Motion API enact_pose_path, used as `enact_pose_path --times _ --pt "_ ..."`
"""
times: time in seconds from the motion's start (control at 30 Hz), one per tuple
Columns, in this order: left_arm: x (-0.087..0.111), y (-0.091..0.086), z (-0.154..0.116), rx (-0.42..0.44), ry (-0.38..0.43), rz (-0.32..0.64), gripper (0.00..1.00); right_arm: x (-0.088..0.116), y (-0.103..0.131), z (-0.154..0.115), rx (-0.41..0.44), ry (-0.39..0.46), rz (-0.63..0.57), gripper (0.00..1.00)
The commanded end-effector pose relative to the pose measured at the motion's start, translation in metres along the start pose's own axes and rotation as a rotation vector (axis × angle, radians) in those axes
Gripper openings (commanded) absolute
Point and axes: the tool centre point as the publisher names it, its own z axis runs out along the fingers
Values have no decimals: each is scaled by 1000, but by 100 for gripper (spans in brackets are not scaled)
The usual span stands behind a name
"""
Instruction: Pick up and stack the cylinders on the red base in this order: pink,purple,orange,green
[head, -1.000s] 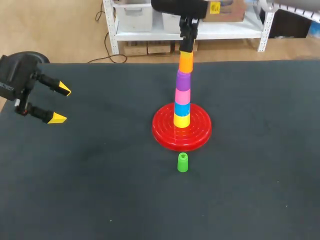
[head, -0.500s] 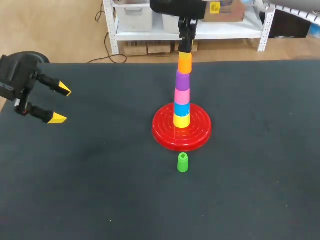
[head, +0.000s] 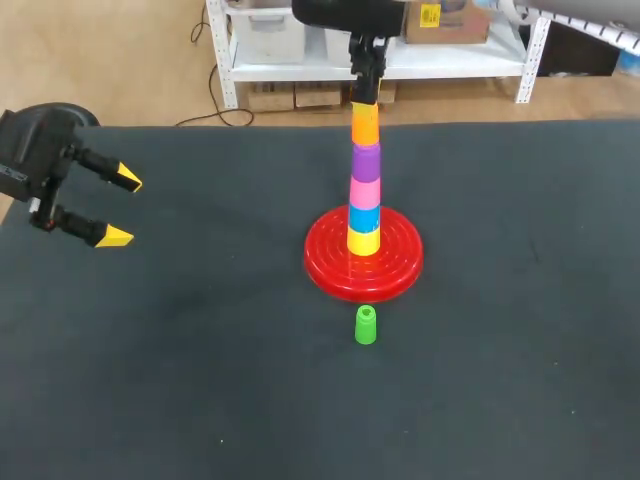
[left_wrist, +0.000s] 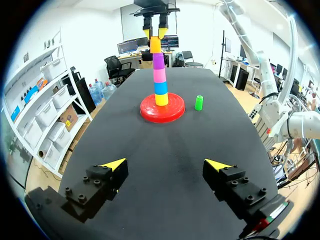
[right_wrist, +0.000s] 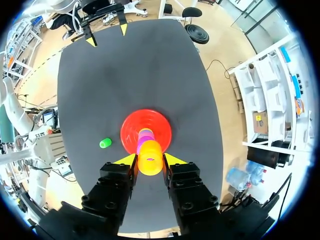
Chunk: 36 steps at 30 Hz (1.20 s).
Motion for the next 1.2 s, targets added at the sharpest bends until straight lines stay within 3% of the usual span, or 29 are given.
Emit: enact_pose_path --times 0.03,1.2 --pt "1 -1 0 -4 -2 2 100 3 3 -1 2 -2 1 0" --pt "1 -1 0 -4 -2 2 100 1 10 23 -53 15 2 0"
